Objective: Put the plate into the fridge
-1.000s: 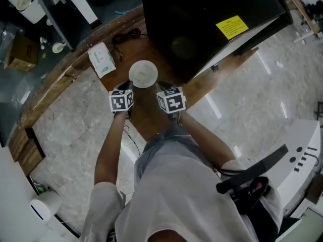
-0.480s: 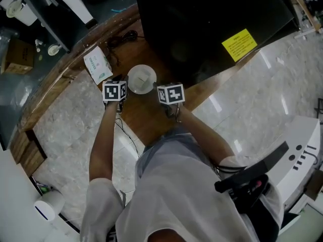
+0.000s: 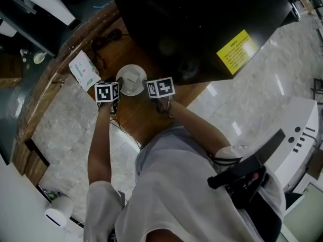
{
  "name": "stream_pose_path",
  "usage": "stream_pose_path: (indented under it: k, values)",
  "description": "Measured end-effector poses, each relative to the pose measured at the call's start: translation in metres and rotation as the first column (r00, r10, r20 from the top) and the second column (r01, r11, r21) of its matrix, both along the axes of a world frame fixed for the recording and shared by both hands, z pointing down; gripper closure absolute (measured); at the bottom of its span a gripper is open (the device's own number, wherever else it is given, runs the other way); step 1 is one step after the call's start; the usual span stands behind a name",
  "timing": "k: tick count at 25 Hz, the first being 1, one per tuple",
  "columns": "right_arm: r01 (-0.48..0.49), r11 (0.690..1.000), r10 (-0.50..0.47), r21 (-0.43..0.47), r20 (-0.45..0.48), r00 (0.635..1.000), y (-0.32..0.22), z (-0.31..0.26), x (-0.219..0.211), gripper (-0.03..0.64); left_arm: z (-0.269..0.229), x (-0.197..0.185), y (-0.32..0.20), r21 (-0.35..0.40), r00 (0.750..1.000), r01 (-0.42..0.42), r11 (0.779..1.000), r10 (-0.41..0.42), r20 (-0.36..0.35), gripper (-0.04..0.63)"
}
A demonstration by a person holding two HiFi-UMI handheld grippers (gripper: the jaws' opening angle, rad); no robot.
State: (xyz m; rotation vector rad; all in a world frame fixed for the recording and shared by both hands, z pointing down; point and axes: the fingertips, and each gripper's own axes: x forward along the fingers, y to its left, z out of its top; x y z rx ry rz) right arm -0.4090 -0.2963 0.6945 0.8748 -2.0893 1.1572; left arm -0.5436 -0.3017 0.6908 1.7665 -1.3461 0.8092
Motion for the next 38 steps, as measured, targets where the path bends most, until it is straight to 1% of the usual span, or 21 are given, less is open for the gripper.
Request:
stream_pose_path:
  k: [2, 4, 5, 8, 10, 12, 14, 16, 19, 23, 25, 27, 29, 32, 33, 35, 36, 38]
  values:
    - [-0.008, 1.000, 0.008, -0.005, 0.010, 1.000, -0.003, 0.002, 0.001, 0.499, 0.004, 0.003, -0.002, 0.007, 1.000, -0.007, 1.000, 0.007, 0.011, 0.407]
    - [-0.028, 0.999, 0.028, -0.018, 0.040, 0.999, -0.006, 0.001, -0.001, 0.499, 0.003, 0.001, -0.005, 0.026, 1.000, 0.020, 0.999, -0.020, 0.000, 0.407]
    - [-0.041, 0.998, 0.043, -0.037, 0.069, 0.997, -0.006, 0.000, -0.002, 0.499, 0.003, 0.000, -0.005, 0.036, 0.999, 0.042, 0.998, -0.041, -0.018, 0.407]
    - [-0.073, 0.988, 0.097, -0.134, 0.185, 0.978, 0.000, -0.002, -0.011, 0.509, 0.002, -0.004, -0.006, 0.064, 0.989, 0.120, 0.991, -0.114, -0.097, 0.411]
    - [-0.086, 0.981, 0.124, -0.171, 0.226, 0.966, 0.002, -0.002, -0.016, 0.514, 0.001, -0.006, -0.006, 0.065, 0.982, 0.144, 0.987, -0.135, -0.134, 0.436]
    - [-0.107, 0.977, 0.149, -0.185, 0.235, 0.960, 0.004, -0.003, -0.017, 0.514, 0.001, -0.007, -0.004, 0.068, 0.984, 0.133, 0.989, -0.123, -0.132, 0.437]
    - [-0.125, 0.972, 0.170, -0.196, 0.232, 0.958, 0.007, -0.003, -0.016, 0.520, -0.001, -0.008, -0.001, 0.072, 0.988, 0.117, 0.991, -0.108, -0.113, 0.442]
    - [-0.136, 0.968, 0.185, -0.212, 0.234, 0.954, 0.009, -0.003, -0.014, 0.542, -0.001, -0.007, 0.000, 0.071, 0.989, 0.110, 0.991, -0.102, -0.108, 0.445]
    - [-0.119, 0.968, 0.177, -0.222, 0.266, 0.948, 0.016, 0.001, -0.013, 0.568, 0.000, -0.005, 0.003, 0.079, 0.987, 0.122, 0.989, -0.112, -0.114, 0.445]
    - [-0.056, 0.970, 0.138, -0.238, 0.343, 0.929, 0.035, -0.001, -0.013, 0.569, -0.003, -0.005, 0.010, 0.094, 0.985, 0.143, 0.985, -0.132, -0.111, 0.445]
    - [-0.022, 0.964, 0.130, -0.264, 0.397, 0.909, 0.043, -0.006, -0.017, 0.571, -0.004, -0.005, 0.011, 0.087, 0.984, 0.140, 0.986, -0.130, -0.118, 0.445]
    - [-0.002, 0.954, 0.145, -0.301, 0.455, 0.879, 0.050, -0.010, -0.021, 0.578, -0.003, -0.005, 0.014, 0.077, 0.982, 0.145, 0.986, -0.134, -0.137, 0.445]
    - [-0.008, 0.945, 0.172, -0.326, 0.479, 0.861, 0.059, -0.011, -0.020, 0.578, -0.002, -0.002, 0.022, 0.079, 0.976, 0.161, 0.984, -0.147, -0.160, 0.445]
    - [-0.026, 0.949, 0.175, -0.316, 0.456, 0.873, 0.080, -0.005, -0.007, 0.578, -0.002, 0.012, 0.048, 0.080, 0.964, 0.195, 0.978, -0.175, -0.203, 0.445]
    - [-0.029, 0.948, 0.179, -0.316, 0.457, 0.871, 0.084, -0.004, -0.004, 0.578, -0.002, 0.014, 0.054, 0.081, 0.961, 0.202, 0.976, -0.182, -0.208, 0.445]
    - [-0.031, 0.946, 0.192, -0.322, 0.480, 0.856, 0.087, -0.007, -0.002, 0.584, -0.002, 0.015, 0.061, 0.079, 0.956, 0.217, 0.973, -0.195, -0.218, 0.446]
    - [-0.028, 0.947, 0.192, -0.321, 0.492, 0.849, 0.087, -0.010, -0.002, 0.586, -0.003, 0.014, 0.063, 0.074, 0.949, 0.236, 0.969, -0.213, -0.231, 0.446]
    - [-0.014, 0.953, 0.174, -0.302, 0.513, 0.841, 0.087, -0.017, -0.003, 0.591, -0.006, 0.010, 0.068, 0.076, 0.924, 0.303, 0.950, -0.273, -0.270, 0.457]
